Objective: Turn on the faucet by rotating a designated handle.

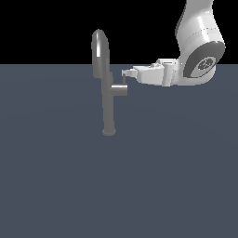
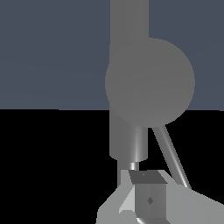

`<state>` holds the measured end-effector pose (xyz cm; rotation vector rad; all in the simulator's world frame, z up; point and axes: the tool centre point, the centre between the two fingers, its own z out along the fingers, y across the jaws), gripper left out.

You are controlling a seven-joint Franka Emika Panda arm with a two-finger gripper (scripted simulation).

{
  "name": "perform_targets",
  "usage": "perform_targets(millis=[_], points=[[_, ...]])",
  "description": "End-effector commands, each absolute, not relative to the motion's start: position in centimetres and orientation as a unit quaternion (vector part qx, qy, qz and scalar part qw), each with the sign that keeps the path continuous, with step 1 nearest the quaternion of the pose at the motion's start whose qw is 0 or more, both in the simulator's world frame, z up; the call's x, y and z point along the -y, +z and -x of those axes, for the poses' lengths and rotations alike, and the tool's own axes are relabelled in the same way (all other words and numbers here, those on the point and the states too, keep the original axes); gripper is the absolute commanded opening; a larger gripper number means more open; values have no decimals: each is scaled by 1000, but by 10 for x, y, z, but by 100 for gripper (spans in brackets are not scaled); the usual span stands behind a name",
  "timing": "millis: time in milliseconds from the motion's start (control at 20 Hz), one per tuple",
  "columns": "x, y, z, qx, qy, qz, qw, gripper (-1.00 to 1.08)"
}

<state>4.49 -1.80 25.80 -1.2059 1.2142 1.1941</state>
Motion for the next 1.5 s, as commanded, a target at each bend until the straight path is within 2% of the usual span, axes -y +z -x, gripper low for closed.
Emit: perform_targets(millis=[0,200,650,750,1100,1150,1200,1450], points=[[18,258,-33,-501,499,499,501,-100],[18,261,-34,-501,494,501,504,-100],[18,243,-2,-501,499,500,501,-100],[18,253,-9,-497,493,504,506,-100],[18,215,15,-500,499,500,501,-100],[18,215,15,-500,499,500,501,-100],[18,236,5,-491,489,509,509,-100],[18,200,12,-497,496,503,504,-100]])
